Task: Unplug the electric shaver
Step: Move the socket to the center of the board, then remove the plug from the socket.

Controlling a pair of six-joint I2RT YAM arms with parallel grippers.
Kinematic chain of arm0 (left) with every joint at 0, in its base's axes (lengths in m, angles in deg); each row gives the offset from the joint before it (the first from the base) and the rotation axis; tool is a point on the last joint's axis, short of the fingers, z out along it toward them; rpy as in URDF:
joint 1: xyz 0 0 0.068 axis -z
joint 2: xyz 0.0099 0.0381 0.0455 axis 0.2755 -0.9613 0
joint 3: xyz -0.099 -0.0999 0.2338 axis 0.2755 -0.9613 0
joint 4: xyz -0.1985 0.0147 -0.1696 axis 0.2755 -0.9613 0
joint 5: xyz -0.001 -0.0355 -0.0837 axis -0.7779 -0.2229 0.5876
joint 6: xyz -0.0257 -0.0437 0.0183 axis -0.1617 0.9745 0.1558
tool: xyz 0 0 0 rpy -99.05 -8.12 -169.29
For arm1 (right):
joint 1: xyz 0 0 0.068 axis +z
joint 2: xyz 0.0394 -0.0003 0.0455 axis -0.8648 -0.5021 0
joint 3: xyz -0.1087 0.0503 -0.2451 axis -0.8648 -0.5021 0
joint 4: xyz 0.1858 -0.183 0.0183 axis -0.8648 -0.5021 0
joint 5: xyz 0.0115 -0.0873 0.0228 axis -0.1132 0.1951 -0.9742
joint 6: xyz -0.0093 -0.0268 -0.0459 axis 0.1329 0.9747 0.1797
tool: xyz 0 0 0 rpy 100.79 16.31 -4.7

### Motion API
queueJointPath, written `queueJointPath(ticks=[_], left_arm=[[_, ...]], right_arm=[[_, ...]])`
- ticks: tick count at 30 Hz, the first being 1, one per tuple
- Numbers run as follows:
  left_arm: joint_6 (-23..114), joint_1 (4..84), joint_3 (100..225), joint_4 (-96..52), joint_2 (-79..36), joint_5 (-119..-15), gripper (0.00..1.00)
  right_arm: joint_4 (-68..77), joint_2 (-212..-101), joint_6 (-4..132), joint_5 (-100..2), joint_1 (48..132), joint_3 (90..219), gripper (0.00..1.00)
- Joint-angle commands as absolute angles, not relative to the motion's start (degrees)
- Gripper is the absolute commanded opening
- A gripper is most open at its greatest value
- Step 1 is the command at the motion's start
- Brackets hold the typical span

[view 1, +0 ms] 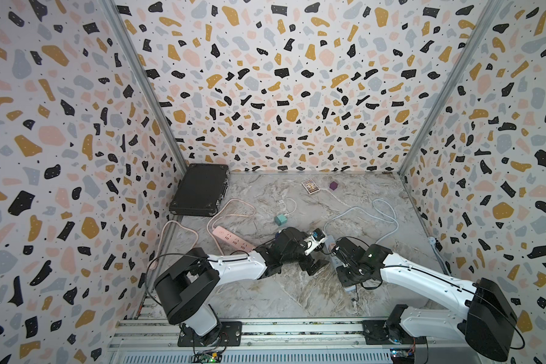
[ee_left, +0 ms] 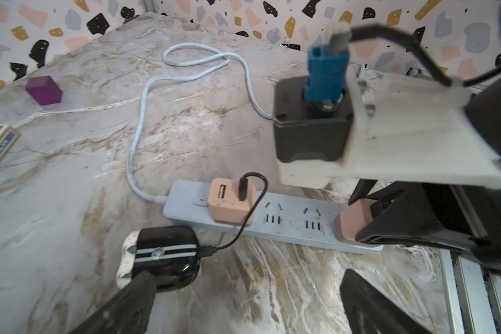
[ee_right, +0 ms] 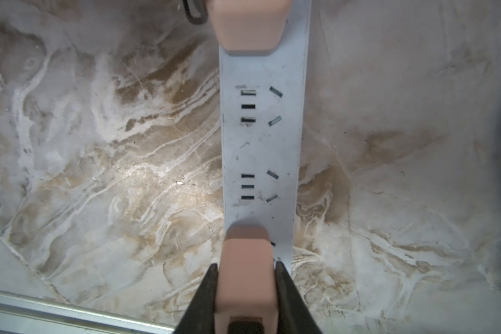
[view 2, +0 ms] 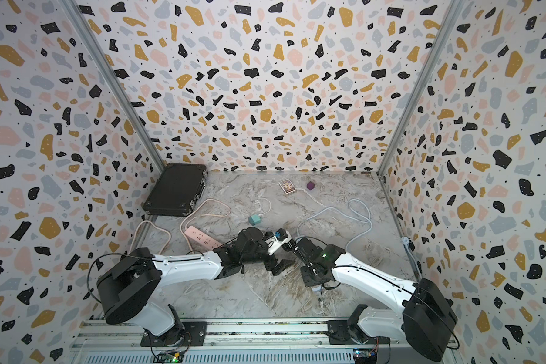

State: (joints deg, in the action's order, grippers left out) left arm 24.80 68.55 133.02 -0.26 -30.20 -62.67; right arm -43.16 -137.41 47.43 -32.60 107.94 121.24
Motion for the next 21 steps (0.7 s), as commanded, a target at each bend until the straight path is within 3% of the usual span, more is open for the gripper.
queueJointPath(ticks=[1,10,21], left_arm=[[24.7,69.4,131.8,9.8,-33.5,-63.1,1.0],[23.1,70.9,134.6,18.4,-42.7,-68.8,1.0],[23.4,70.9,139.8,21.7,-48.2,-67.2,1.0]], right_arm=[[-38.8,-136.9,45.5,-39.0,108.3,120.0,0.12],[-38.0,-135.8,44.5,-40.1,108.4,117.9,0.08],[-41.1,-138.5,45.3,-37.6,108.4,117.5,0.06]])
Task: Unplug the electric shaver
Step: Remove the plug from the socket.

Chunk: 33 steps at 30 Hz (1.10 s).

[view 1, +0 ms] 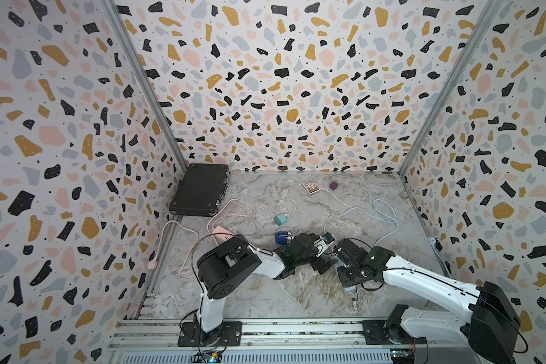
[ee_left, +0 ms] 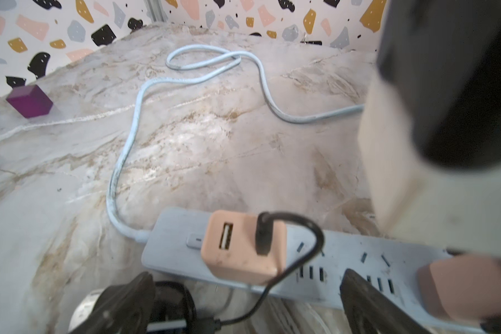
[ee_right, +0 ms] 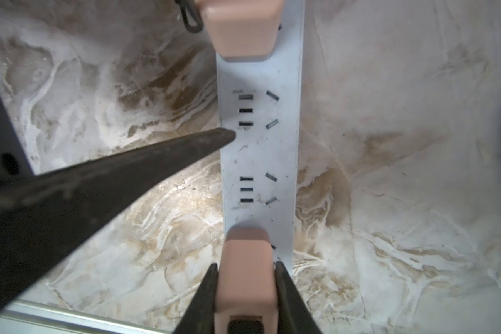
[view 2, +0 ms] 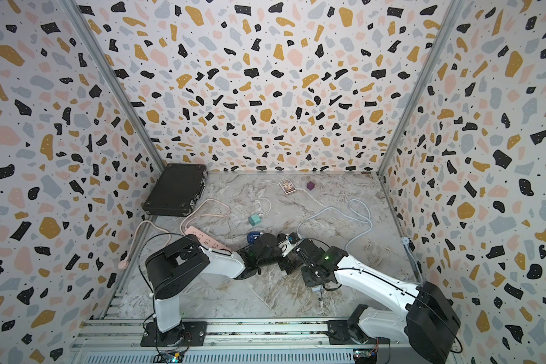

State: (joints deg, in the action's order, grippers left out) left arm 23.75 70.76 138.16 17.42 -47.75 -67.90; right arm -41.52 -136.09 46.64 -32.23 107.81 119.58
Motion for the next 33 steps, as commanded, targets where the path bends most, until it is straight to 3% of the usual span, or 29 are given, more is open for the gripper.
queueJointPath(ticks=[1,10,24,33], left_arm=[[23.1,71.0,140.4,21.2,-48.7,-67.0,1.0],[23.7,70.8,143.2,19.0,-52.7,-65.0,0.98],[26.8,70.8,141.2,18.0,-55.6,-63.4,0.7],[26.7,70.9,142.9,13.8,-56.3,-62.6,0.6]], right_arm=[[-40.9,-138.5,45.3,-37.8,108.3,117.3,0.06],[-40.6,-137.6,45.1,-38.0,108.4,117.2,0.06],[-42.9,-136.5,45.4,-36.2,108.3,119.3,0.04],[-46.1,-137.8,47.0,-35.6,108.4,123.9,0.02]])
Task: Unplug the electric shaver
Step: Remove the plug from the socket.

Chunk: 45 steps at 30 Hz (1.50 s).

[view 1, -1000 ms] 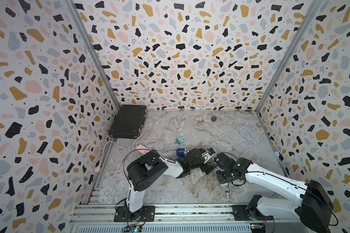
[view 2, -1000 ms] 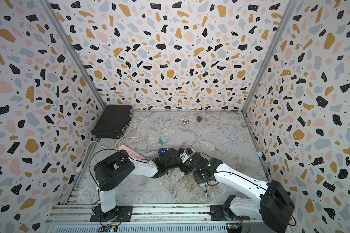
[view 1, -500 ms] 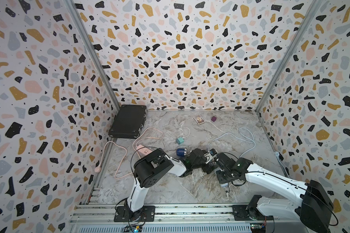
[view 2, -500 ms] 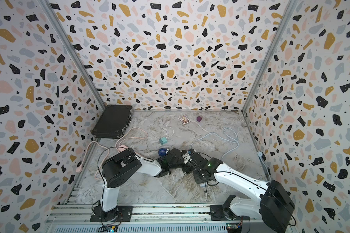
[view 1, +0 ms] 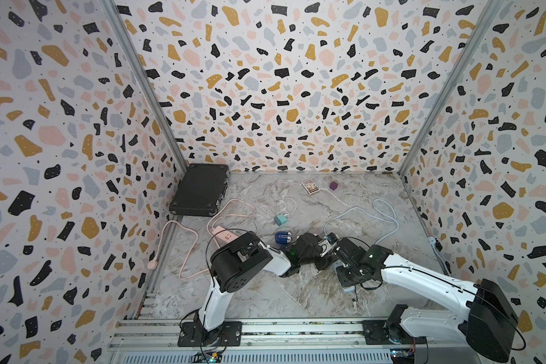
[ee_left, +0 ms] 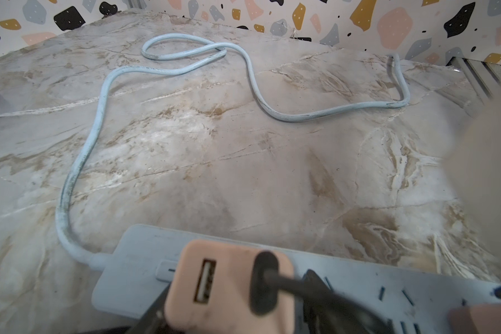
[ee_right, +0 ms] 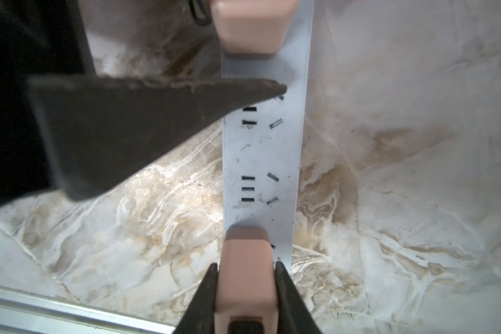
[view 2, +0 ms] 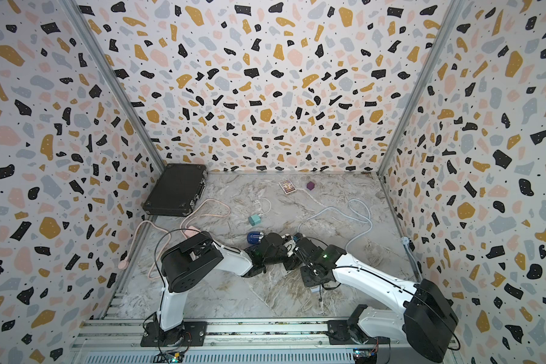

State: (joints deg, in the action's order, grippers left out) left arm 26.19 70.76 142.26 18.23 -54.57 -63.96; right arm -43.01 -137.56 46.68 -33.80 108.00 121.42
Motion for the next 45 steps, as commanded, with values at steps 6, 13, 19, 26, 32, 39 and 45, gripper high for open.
queueJointPath(ticks=[6,13,19,26,32,39,45], left_arm=[[26.2,71.5,144.2,11.6,-57.3,-62.6,0.55],[26.9,72.0,143.1,11.5,-57.5,-62.4,0.53],[26.0,73.5,143.1,10.2,-58.2,-63.5,0.52],[23.6,75.4,144.3,7.3,-58.6,-65.7,0.51],[23.2,76.3,144.5,6.9,-59.5,-66.8,0.5],[23.0,76.5,144.3,6.9,-59.9,-67.7,0.49],[22.7,77.1,144.9,6.3,-60.9,-68.3,0.48]], right_arm=[[-47.7,-138.8,47.4,-33.9,108.3,126.9,0.02],[-50.3,-138.2,48.2,-30.6,108.3,130.5,0.02],[-50.2,-139.8,48.9,-30.4,108.4,131.1,0.02],[-50.5,-139.9,49.8,-30.4,108.2,132.1,0.02],[-51.2,-141.6,51.5,-31.2,108.1,134.9,0.01],[-52.0,-142.3,52.5,-31.4,107.8,136.7,0.01],[-53.6,-141.0,52.4,-29.6,107.6,137.6,0.0]])
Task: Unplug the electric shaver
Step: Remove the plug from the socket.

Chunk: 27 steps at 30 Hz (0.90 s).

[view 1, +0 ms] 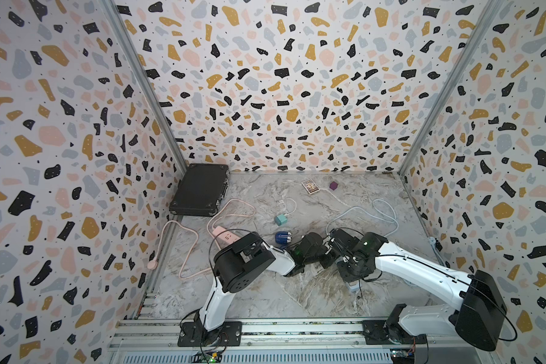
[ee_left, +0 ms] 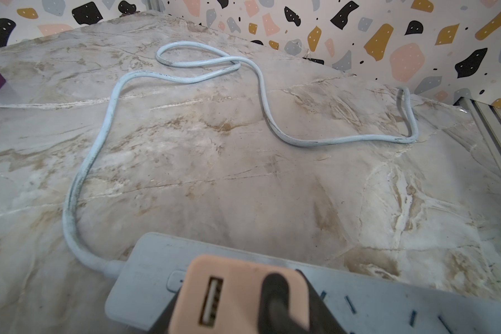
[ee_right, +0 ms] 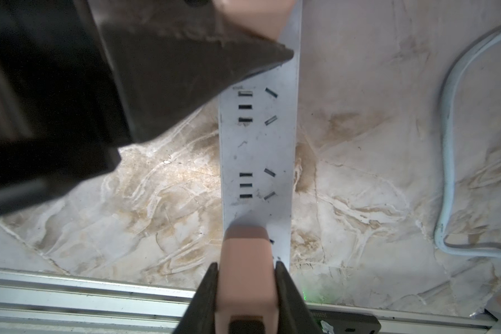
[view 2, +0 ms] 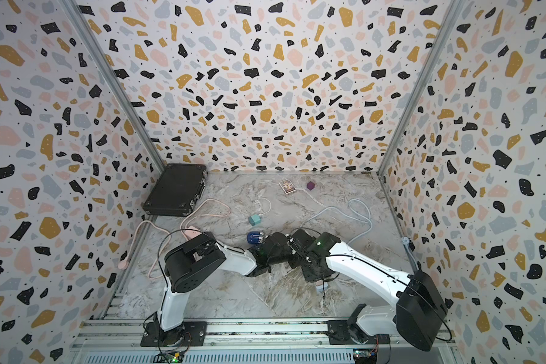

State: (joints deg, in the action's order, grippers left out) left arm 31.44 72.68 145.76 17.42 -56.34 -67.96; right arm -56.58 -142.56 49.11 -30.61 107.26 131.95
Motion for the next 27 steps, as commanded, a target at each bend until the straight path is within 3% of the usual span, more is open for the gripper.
queueJointPath(ticks=[1,27], left_arm=[[22.7,77.1,144.9,6.2,-61.0,-68.4,0.48],[20.3,79.5,147.2,2.3,-62.7,-71.6,0.47]], right_arm=[[-53.8,-140.7,52.3,-29.3,107.5,137.5,0.0],[-49.4,-134.8,47.4,-29.6,107.6,127.0,0.0]])
